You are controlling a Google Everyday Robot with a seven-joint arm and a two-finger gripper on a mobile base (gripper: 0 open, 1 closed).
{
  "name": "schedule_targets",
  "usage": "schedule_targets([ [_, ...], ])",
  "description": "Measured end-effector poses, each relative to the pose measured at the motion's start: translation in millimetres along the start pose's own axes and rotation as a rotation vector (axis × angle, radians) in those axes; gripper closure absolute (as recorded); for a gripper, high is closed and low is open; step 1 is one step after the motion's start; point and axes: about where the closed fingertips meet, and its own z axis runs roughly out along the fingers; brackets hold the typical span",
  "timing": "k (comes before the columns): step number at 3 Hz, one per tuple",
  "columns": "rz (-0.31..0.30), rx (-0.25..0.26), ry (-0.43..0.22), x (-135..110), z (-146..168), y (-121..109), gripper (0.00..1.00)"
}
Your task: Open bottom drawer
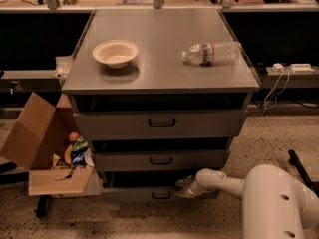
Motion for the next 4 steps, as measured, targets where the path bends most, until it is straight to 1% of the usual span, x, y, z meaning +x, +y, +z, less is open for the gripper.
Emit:
schedule_targets([
  [1,0.0,0.0,0.0,-0.1,-0.1,0.0,0.82],
  [2,0.0,0.0,0.0,-0.1,-0.1,0.0,0.6],
  [4,0.0,0.0,0.0,-0.1,0.0,0.0,0.12],
])
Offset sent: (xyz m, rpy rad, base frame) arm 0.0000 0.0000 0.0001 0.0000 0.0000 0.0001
